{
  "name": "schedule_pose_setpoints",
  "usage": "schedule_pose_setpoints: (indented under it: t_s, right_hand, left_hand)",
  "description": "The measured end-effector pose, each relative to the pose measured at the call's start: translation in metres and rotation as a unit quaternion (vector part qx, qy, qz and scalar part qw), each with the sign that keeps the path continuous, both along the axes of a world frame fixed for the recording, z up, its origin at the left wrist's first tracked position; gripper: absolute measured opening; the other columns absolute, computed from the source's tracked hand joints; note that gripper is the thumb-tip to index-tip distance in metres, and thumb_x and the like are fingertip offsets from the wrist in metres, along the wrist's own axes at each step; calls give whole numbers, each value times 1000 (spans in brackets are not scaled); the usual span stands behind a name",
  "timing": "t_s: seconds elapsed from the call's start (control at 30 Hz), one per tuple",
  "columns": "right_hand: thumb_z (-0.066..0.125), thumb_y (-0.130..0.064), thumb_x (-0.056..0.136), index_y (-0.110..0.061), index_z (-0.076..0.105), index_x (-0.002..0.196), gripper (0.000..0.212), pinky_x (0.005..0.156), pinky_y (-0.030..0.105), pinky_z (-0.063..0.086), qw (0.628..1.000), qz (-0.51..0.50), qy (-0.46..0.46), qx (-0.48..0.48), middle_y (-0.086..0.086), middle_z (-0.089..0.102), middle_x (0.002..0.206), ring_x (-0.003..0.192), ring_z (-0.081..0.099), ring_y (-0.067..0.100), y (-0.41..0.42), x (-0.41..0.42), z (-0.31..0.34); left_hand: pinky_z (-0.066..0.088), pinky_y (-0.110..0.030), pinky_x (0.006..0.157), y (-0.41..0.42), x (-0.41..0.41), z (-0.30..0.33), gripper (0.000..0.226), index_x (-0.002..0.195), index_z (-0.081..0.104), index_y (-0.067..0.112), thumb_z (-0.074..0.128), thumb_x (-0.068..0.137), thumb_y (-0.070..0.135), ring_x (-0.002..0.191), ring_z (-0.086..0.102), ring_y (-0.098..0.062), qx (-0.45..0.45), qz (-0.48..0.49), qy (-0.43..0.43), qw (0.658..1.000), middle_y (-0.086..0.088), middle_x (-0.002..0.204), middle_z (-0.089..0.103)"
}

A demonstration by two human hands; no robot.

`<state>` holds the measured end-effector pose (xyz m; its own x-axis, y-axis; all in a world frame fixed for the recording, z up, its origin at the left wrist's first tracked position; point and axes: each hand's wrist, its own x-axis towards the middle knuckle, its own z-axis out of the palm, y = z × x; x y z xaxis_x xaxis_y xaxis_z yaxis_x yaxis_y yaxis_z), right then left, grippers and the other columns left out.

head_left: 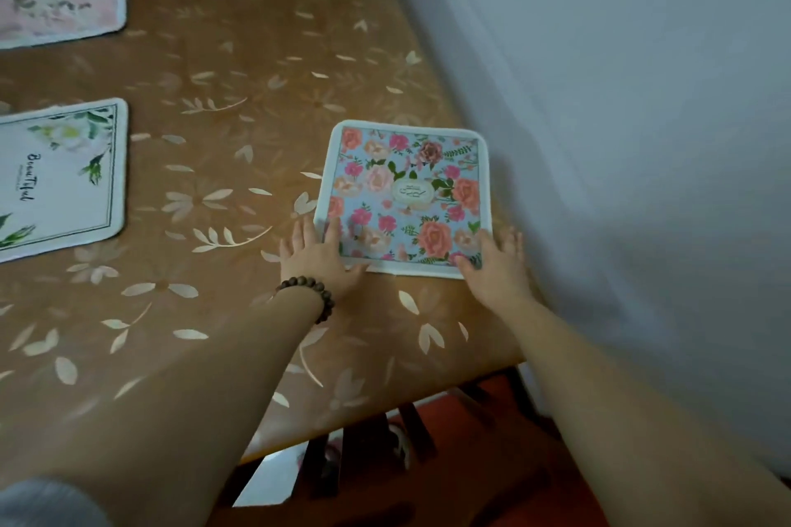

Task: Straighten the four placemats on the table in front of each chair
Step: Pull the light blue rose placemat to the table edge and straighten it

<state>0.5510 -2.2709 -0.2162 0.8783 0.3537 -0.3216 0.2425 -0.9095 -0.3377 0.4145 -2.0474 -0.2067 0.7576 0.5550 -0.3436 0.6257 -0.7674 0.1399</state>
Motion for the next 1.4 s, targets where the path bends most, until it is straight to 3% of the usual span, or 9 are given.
schedule_pose_setpoints:
  t_s: [0.13,0.27,0.47,0.63,0.77,0.87,1.0,1.13,1.4]
  right_hand:
    - [49,-53,89,-28,15,149,73,114,51,6,999,-25,28,15,16,0,158,145,-8,31,8,13,-11]
    - [51,-51,90,-28,16,150,73,116,49,12,994,-40,54,81,9,-1,159,145,-11,25,17,7,-16]
    - [51,-49,90,-29,21,149,69,114,55,18,996,-25,40,74,9,-4,159,145,-9,28,16,2,-19]
    - [54,-43,91,-31,26,147,64,113,52,25,994,-30,55,94,7,-5,159,146,0,29,16,1,-21]
    - [57,-36,91,-29,33,144,59,109,47,35,991,-23,56,117,4,1,159,142,21,30,13,2,-19]
    - [57,-34,91,-30,32,145,59,111,48,31,990,-16,64,124,4,1,159,142,21,29,12,1,-19]
    - [55,-35,92,-33,28,146,61,112,52,19,992,0,67,105,2,-3,159,145,6,33,16,-11,-21]
    - [55,-36,91,-34,27,146,61,109,45,29,992,30,69,100,3,-2,160,143,13,31,25,-29,-21]
    - [55,-33,92,-32,25,147,63,114,41,24,983,118,98,104,5,-9,159,145,9,28,57,-78,-20]
  left_hand:
    - [-1,-57,114,5,12,-9,91,150,-4,29,33,80,75,145,-8,-30,6,38,15,999,-15,159,1]
    - [3,-56,113,0,21,-15,91,149,0,30,40,80,73,145,2,-32,-35,63,14,997,-16,158,6]
    - [32,-47,101,-4,20,-12,67,141,29,24,56,84,46,124,32,-37,-51,104,-80,990,-17,136,36]
    - [37,-44,95,9,13,-11,57,139,37,21,58,87,27,116,36,-37,-80,133,-117,981,-19,126,43]
    - [38,-47,99,20,7,-13,53,137,40,18,59,87,14,119,39,-39,-128,197,-139,962,-21,127,43]
    - [42,-49,96,26,0,-13,49,132,44,15,56,86,7,114,46,-40,-143,215,-146,955,-23,123,46]
    - [42,-47,93,26,-19,-13,44,128,46,11,54,85,7,113,46,-41,-135,224,-141,955,-24,122,47]
    - [42,-48,97,28,-50,-13,47,133,44,12,56,87,10,115,46,-40,-131,247,-132,951,-23,125,46]
    - [44,-49,96,29,-132,-7,47,133,44,16,56,88,14,111,50,-40,-133,328,-126,927,-21,126,46]
